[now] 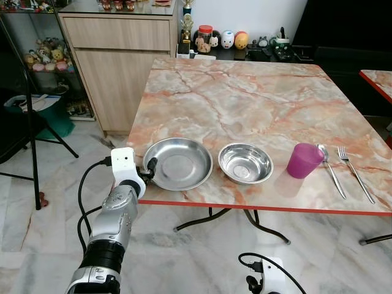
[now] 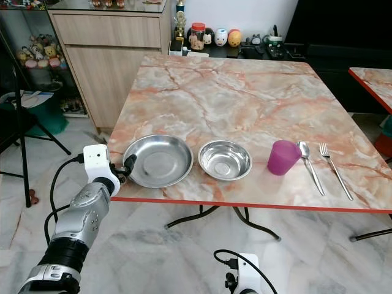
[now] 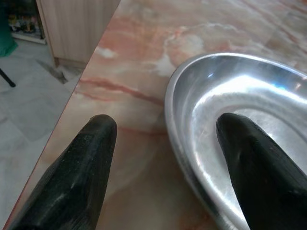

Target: Setting the table

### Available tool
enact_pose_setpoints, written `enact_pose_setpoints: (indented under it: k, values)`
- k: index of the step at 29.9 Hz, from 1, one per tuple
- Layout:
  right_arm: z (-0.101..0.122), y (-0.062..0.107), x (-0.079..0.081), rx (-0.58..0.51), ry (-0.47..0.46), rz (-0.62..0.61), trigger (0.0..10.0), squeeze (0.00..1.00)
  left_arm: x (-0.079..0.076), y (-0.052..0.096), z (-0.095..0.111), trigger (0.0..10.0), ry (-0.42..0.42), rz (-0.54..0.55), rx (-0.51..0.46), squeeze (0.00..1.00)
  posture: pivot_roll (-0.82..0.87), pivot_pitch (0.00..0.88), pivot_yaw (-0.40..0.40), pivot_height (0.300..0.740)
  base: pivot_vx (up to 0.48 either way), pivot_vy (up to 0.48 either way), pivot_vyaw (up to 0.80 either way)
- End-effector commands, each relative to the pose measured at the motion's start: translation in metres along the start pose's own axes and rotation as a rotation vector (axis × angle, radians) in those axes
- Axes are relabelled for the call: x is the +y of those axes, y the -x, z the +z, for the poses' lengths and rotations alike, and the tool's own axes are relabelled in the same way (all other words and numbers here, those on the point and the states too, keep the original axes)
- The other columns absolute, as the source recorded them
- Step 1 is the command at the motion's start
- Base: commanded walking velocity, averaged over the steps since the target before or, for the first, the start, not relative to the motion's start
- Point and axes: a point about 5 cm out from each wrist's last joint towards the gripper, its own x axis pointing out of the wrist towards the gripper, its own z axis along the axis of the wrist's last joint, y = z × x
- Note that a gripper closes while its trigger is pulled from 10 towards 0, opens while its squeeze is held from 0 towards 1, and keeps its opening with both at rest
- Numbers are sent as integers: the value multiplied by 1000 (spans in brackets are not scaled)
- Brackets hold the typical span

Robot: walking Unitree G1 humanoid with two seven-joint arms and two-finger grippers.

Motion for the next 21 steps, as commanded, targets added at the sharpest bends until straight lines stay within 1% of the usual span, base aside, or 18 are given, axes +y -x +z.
enact_pose_setpoints:
  k: [1,3,9,12,21]
  values:
    - [1,0,-2,4,-9,-6,10000,0,-2,-2,2,10000,-21,-12,3,0,158,0,-58,740,0,0,0]
    - [1,0,-2,4,-3,-1,10000,0,-2,-2,0,10000,-27,-20,23,0,155,0,-57,740,0,0,0]
    - [1,0,-2,4,-1,-1,10000,0,-5,-3,-1,10000,-43,-43,32,0,155,0,-58,740,0,0,0]
    - [1,0,-1,5,-3,-2,10000,0,-6,-3,-3,10000,-60,-51,56,0,156,0,-56,740,0,0,0]
    - [1,0,0,8,-2,0,10000,0,-9,-5,-3,10000,-71,-49,79,0,154,0,-51,740,0,0,0]
